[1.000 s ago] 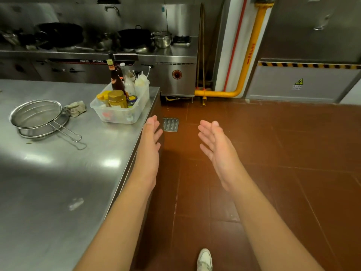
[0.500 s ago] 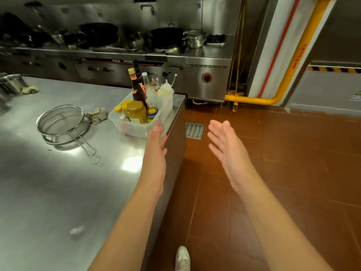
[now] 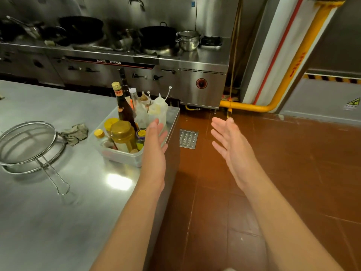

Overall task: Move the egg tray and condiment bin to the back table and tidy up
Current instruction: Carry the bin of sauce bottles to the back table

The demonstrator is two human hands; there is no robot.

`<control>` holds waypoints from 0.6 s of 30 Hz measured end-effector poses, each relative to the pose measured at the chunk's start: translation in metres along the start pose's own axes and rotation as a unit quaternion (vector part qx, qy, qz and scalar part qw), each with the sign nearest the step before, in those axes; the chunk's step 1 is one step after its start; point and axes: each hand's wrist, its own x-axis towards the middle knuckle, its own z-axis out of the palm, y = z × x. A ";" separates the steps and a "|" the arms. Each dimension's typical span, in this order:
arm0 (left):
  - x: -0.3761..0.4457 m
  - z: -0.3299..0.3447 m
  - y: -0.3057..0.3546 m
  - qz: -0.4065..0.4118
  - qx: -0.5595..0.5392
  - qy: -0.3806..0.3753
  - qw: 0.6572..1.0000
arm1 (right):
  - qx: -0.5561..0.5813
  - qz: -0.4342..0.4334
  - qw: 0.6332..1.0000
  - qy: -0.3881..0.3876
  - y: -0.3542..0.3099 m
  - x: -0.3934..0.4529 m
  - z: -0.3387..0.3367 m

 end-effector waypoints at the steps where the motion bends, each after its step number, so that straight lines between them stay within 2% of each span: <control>1: 0.005 0.000 -0.002 -0.002 0.001 0.002 1.000 | -0.001 0.003 1.000 -0.003 0.001 0.006 0.000; 6: 0.066 0.011 -0.017 -0.017 0.002 0.056 0.998 | -0.004 0.007 0.999 -0.037 0.010 0.079 0.000; 12: 0.131 0.024 -0.022 -0.022 -0.005 0.155 0.988 | -0.008 0.016 0.993 -0.116 0.006 0.176 -0.001; 18: 0.160 0.012 -0.025 -0.040 -0.051 0.262 0.963 | -0.013 0.025 0.979 -0.202 -0.003 0.245 0.025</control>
